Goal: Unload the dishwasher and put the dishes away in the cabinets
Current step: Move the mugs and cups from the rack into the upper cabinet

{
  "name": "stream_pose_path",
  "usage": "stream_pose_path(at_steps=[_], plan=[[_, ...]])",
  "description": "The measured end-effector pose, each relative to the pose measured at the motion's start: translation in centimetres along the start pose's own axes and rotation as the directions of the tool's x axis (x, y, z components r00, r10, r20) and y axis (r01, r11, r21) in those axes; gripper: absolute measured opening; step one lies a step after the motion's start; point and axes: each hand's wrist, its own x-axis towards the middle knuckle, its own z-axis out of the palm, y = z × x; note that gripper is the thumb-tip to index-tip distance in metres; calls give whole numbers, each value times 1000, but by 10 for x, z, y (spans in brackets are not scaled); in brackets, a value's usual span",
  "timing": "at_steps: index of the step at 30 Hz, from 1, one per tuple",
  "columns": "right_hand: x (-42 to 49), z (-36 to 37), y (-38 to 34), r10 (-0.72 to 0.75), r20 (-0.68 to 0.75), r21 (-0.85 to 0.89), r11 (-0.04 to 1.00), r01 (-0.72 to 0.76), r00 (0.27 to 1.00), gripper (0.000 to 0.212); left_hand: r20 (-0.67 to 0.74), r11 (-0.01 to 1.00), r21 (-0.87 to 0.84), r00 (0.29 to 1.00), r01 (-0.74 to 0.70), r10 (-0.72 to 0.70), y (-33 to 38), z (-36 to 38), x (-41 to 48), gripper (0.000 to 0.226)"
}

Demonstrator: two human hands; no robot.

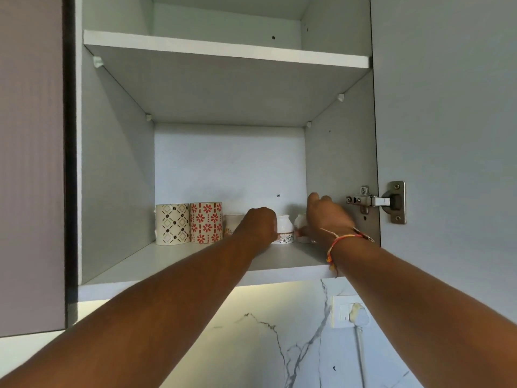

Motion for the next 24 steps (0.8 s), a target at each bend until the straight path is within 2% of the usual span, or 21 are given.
stream_pose_path(at_steps=[1, 4, 6, 9, 13, 20, 24], plan=[[1, 0, 1, -2, 8, 34, 999, 2, 1000, 44, 5, 1000, -16, 1000, -5, 5, -1, 2, 0, 4], [4, -2, 6, -21, 107, 46, 999, 16, 994, 29, 46, 998, -10, 997, -64, 64, -1, 2, -3, 18], [5, 1, 9, -15, 158, 35, 999, 9, 987, 22, 117, 991, 54, 987, -120, 113, 0, 1, -5, 24], [3, 4, 9, -72, 223, 9, 997, 72, 972, 27, 243, 981, 125, 964, -146, 112, 3, 1, -4, 33], [-3, 7, 8, -143, 255, -16, 988, 152, 956, 37, 333, 981, 141, 940, -134, 81, 2, 5, -2, 42], [0, 4, 5, -148, 331, -12, 987, 161, 932, 46, 395, 982, 145, 917, -121, 54, 4, 4, 0, 44], [-7, 3, 6, -125, 257, 31, 992, 121, 958, 32, 350, 982, 148, 935, -113, 55, 5, -5, -8, 43]])
